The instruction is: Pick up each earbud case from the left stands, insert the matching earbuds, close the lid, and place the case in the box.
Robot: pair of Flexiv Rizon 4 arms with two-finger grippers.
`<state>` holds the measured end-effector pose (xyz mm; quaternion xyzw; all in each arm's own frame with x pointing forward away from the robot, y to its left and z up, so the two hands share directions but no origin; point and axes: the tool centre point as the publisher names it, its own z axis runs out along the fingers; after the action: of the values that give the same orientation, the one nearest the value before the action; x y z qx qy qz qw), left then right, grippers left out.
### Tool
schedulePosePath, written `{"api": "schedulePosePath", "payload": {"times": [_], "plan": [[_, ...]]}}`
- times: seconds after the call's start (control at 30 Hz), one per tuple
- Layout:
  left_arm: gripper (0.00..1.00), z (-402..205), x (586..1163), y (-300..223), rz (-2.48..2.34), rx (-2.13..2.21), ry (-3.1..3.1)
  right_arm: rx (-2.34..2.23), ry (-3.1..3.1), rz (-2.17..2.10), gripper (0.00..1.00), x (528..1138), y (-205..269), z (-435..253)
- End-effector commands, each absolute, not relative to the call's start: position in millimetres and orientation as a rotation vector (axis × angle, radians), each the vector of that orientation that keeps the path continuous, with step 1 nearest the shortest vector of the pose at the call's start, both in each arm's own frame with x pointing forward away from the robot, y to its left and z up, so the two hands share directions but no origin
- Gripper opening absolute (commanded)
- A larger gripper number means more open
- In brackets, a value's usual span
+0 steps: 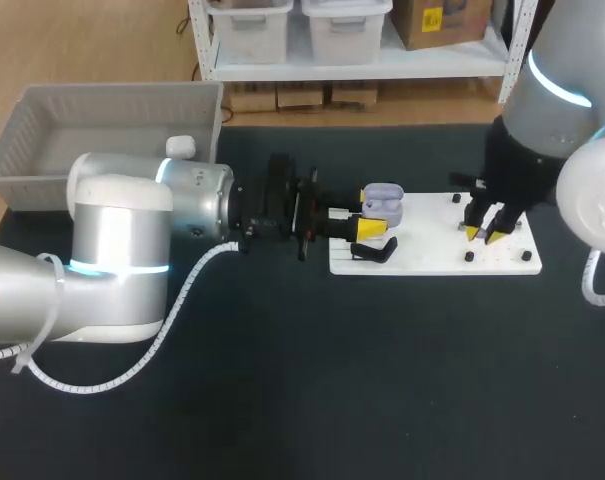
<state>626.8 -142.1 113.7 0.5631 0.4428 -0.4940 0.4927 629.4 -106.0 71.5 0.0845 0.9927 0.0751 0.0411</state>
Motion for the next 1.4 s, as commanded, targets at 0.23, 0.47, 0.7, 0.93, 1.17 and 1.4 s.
{"api": "schedulePosePath", "payload": {"times": [0.23,0.47,0.7,0.93,1.17,1.4], "plan": [[0.0,114.0,626.2,-142.6,-1.195,1.365,1.076,0.047,3.087,0.274,0.0,590.2,-79.6,171.0],[0.0,114.0,626.2,-142.6,-1.195,1.365,1.076,-0.136,3.115,0.206,0.0,579.0,-42.7,207.8],[0.0,114.0,626.2,-142.6,-1.195,1.365,1.076,-0.278,3.129,0.071,0.0,581.3,-1.3,200.3],[0.0,114.0,626.2,-142.6,-1.195,1.365,1.076,-0.282,3.13,0.07,0.0,580.9,0.3,199.3],[0.0,114.0,626.2,-142.6,-1.195,1.365,1.076,-0.304,3.129,0.043,0.0,581.2,3.5,199.9],[0.0,114.0,626.2,-142.6,-1.195,1.365,1.076,-0.482,3.135,-0.131,0.0,588.1,28.4,191.9]]}}
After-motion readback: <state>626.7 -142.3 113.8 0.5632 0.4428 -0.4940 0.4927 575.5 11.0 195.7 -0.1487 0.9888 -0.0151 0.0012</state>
